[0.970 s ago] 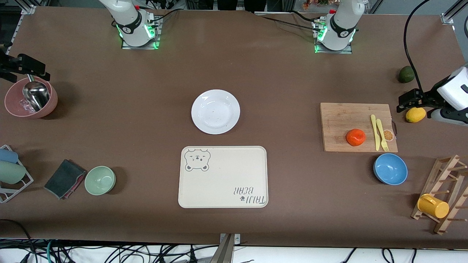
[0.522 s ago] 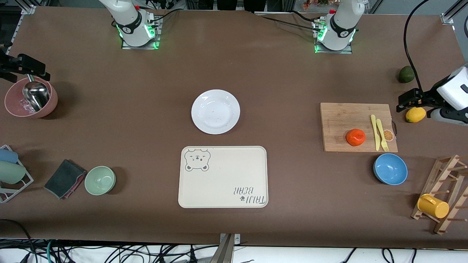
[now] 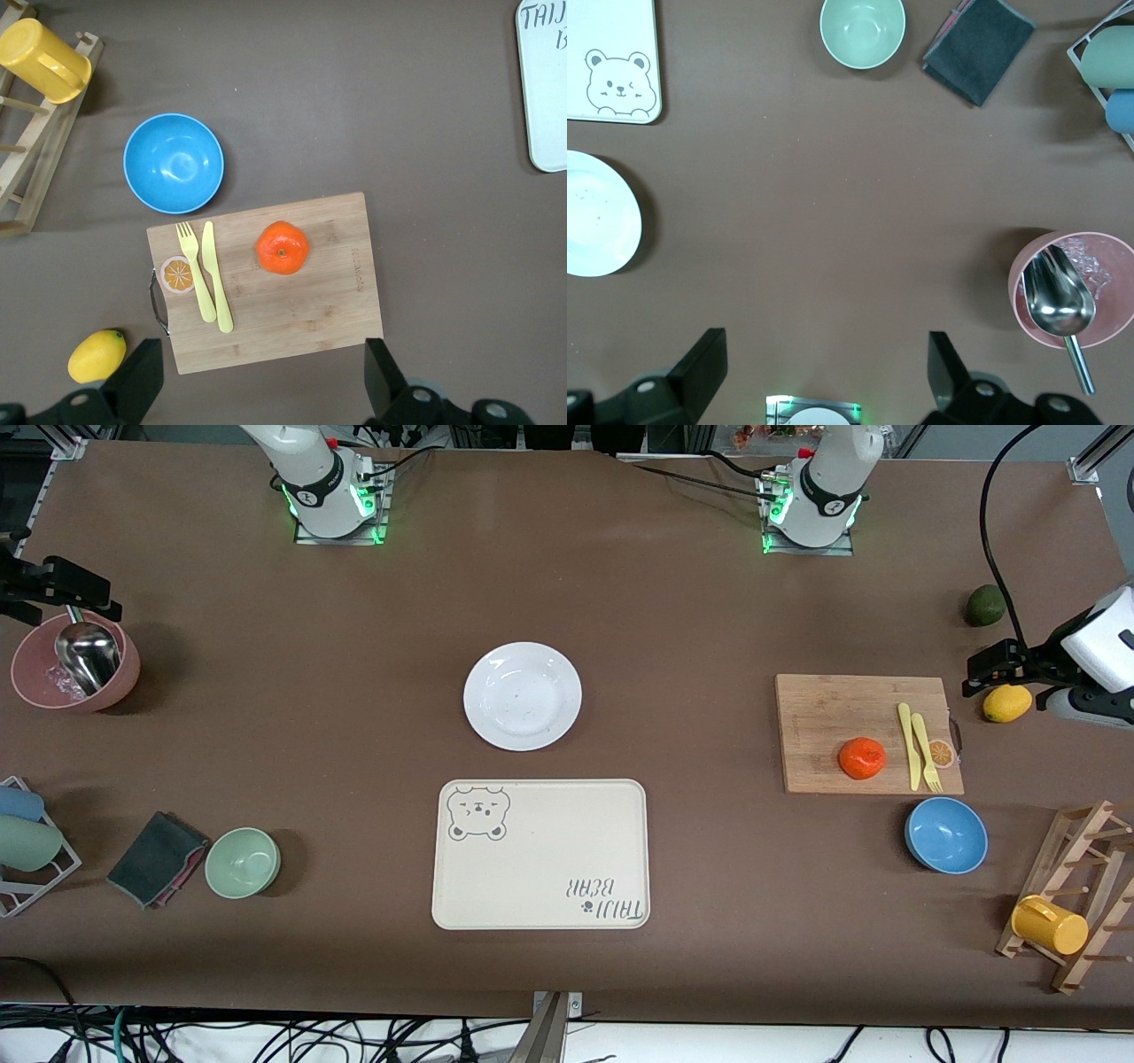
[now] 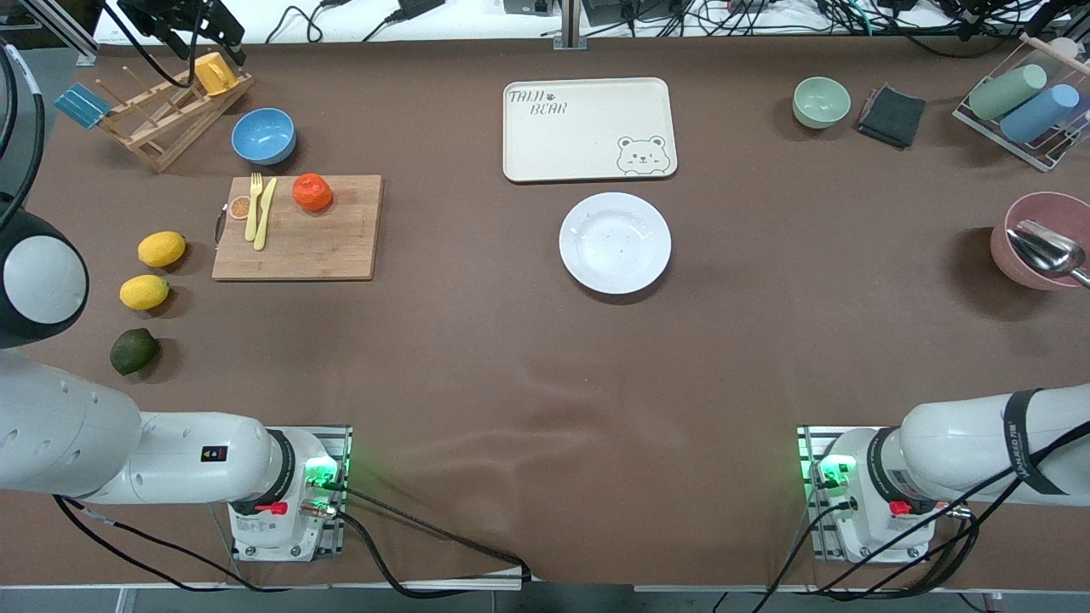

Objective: Place orange and plate with both arms
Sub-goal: 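Lower the left gripper over the orange on the cutting board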

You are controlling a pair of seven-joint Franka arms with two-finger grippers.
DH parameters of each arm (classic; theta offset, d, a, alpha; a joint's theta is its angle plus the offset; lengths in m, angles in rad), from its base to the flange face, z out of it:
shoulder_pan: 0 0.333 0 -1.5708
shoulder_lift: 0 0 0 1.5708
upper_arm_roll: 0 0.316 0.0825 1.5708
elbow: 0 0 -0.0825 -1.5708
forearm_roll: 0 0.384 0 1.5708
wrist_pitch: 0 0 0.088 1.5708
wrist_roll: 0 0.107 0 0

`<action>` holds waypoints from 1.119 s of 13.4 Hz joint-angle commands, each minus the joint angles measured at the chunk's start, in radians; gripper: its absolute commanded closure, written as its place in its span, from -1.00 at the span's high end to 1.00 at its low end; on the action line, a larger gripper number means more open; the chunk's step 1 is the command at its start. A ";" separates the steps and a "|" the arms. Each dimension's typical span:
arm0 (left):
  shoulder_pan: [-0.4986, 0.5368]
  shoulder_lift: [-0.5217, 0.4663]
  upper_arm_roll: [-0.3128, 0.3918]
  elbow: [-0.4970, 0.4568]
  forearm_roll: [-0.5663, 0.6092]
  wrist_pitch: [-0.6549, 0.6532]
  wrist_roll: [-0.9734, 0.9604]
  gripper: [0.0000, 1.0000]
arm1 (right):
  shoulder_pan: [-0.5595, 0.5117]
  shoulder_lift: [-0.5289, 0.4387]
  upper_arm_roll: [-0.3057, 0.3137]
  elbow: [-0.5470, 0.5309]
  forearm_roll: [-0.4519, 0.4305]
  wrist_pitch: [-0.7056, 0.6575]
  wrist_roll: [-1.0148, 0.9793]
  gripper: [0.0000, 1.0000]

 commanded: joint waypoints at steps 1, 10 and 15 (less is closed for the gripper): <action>0.009 0.003 -0.006 0.017 -0.018 -0.019 0.015 1.00 | -0.001 0.007 0.003 0.017 0.001 -0.009 -0.005 1.00; 0.007 0.063 -0.006 0.021 -0.019 -0.009 0.006 1.00 | -0.001 0.007 0.003 0.016 0.001 -0.006 -0.005 1.00; -0.028 0.280 -0.021 0.041 -0.019 0.001 0.003 1.00 | -0.003 0.007 0.003 0.016 0.002 -0.007 -0.005 1.00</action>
